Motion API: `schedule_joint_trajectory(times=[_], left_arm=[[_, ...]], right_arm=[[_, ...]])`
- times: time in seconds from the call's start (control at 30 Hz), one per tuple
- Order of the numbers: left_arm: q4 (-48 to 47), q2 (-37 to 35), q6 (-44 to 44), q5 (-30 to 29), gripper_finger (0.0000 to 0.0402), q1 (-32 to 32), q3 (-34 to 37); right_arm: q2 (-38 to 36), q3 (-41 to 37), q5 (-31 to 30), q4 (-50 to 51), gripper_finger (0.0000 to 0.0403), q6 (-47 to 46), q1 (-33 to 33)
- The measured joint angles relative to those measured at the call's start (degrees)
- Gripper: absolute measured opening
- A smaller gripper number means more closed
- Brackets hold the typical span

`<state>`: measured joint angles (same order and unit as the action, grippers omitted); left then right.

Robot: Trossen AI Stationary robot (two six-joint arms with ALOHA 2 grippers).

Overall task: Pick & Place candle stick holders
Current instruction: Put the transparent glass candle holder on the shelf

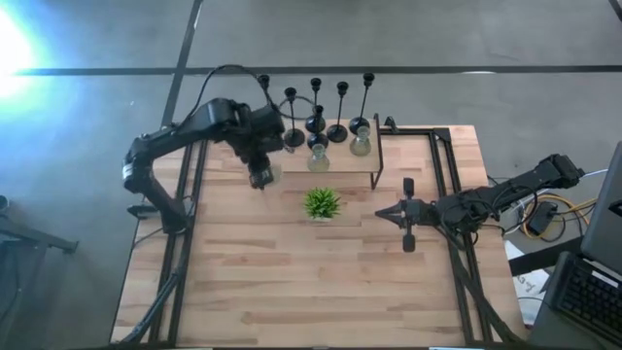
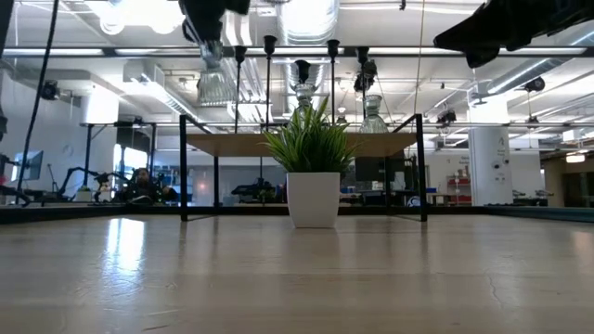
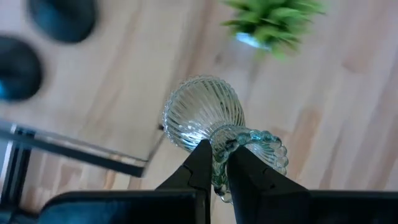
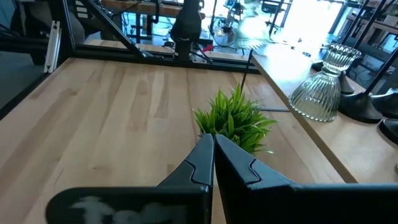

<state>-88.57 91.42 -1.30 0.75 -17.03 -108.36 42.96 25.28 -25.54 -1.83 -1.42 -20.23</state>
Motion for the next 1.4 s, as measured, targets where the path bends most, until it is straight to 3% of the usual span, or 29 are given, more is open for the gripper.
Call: schedule_joint_trajectory(times=[0.33, 0.67, 0.87, 1.4], left_arm=[[-1.4, -0.5, 9.9, 0.8, 0.0031, 3.8, 0.1], [0.2, -0.5, 15.3, 1.9, 0.0031, 4.4, 1.9], [2.0, -0.6, 14.9, 10.8, 0.0031, 6.6, 9.7], [24.0, -0.7, 15.2, 10.2, 0.0031, 20.9, 35.7]], right_arm=[[0.0, 0.6, 0.0, -0.2, 0.0008, 4.9, 0.0], [1.5, 0.7, -0.1, -1.4, 0.0008, 0.6, 0.2], [3.9, 0.7, -0.1, -1.4, 0.0008, 1.6, 0.2], [6.0, 0.7, 0.0, -1.6, 0.0008, 1.4, 0.2]])
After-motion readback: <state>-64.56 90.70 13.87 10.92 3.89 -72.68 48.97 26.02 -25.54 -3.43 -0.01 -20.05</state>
